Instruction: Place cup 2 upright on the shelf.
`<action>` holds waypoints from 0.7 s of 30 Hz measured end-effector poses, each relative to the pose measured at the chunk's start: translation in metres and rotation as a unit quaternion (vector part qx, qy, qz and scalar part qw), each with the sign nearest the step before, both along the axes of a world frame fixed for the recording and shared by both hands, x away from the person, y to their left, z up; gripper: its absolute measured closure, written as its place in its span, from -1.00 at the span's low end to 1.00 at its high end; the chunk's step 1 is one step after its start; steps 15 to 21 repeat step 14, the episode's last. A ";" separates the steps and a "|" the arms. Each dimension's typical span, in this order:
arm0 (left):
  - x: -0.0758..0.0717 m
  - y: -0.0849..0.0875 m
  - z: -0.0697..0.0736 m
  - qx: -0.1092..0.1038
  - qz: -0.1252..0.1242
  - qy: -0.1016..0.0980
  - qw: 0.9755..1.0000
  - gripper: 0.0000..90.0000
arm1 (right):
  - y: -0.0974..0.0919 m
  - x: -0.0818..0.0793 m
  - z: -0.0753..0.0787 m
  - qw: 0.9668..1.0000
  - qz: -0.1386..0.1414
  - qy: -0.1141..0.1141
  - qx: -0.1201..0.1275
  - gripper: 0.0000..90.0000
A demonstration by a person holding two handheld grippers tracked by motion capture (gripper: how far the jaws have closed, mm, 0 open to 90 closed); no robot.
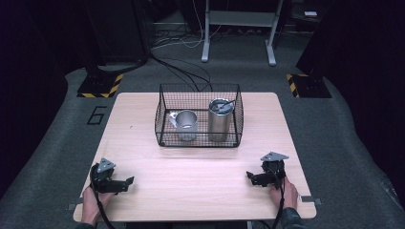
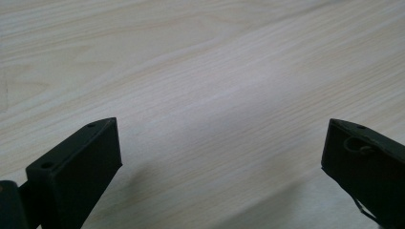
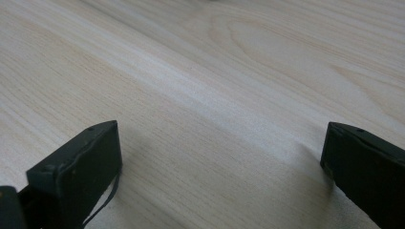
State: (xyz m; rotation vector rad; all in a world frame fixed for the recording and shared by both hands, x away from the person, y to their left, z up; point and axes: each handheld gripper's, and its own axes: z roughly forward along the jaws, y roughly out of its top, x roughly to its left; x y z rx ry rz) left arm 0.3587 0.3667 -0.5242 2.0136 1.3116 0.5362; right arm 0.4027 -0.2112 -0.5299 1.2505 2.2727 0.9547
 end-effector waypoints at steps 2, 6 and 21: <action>0.000 0.002 -0.004 0.005 -0.003 0.003 1.000 -1.00 | 0.000 0.000 0.000 1.000 0.000 0.000 0.000 -1.00; -0.002 0.004 -0.008 0.009 0.000 -0.006 1.000 -1.00 | 0.000 0.000 0.000 1.000 0.000 0.000 0.000 -1.00; 0.005 0.006 -0.008 0.007 0.042 -0.005 0.999 -1.00 | 0.000 0.000 0.000 1.000 0.001 0.000 -0.002 -1.00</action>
